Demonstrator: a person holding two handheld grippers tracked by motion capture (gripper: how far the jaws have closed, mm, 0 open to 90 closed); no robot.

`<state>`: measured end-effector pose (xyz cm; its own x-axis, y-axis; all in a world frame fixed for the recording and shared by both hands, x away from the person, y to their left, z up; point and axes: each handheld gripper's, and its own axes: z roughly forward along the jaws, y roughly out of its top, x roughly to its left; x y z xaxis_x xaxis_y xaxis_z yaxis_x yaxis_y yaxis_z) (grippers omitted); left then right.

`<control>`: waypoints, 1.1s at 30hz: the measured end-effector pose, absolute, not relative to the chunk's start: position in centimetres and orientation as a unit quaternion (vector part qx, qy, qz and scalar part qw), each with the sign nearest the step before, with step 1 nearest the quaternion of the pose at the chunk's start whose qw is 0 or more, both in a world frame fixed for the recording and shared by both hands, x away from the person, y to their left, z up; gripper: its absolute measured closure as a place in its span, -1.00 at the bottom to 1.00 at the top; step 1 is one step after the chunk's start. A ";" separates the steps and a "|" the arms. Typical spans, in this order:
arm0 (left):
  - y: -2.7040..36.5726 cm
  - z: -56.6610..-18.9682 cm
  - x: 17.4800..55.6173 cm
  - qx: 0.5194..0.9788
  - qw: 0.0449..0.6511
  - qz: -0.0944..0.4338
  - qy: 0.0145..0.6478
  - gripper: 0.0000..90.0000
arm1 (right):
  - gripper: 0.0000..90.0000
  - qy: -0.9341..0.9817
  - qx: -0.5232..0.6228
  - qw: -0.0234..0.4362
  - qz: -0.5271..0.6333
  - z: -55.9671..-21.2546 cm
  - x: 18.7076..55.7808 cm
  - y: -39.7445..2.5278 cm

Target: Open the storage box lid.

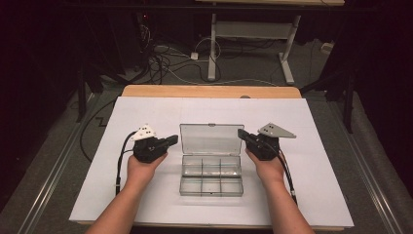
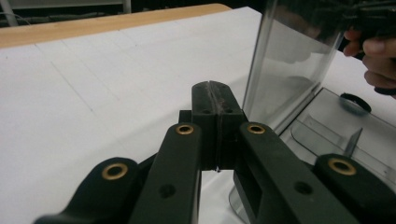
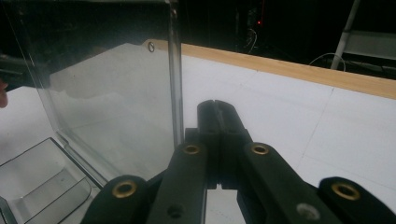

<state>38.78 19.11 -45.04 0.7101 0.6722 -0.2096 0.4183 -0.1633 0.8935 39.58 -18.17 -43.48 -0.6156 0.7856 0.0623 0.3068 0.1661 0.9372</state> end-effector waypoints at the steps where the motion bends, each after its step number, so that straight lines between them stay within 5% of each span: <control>1: 19.0 -45.0 39.1 0.752 0.538 0.117 0.363 0.95 | 1.00 0.729 0.375 0.228 0.526 -43.5 39.6 -18.2; 33: 17.0 -45.7 42.7 0.758 0.522 0.083 0.383 0.95 | 1.00 0.742 0.401 0.219 0.491 -44.1 42.0 -17.6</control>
<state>42.69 16.97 -45.71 0.6930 0.6668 -0.2740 0.4938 -0.1621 0.8543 41.98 -17.61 -44.12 -0.5815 0.8107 0.0683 0.3800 0.1964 0.9039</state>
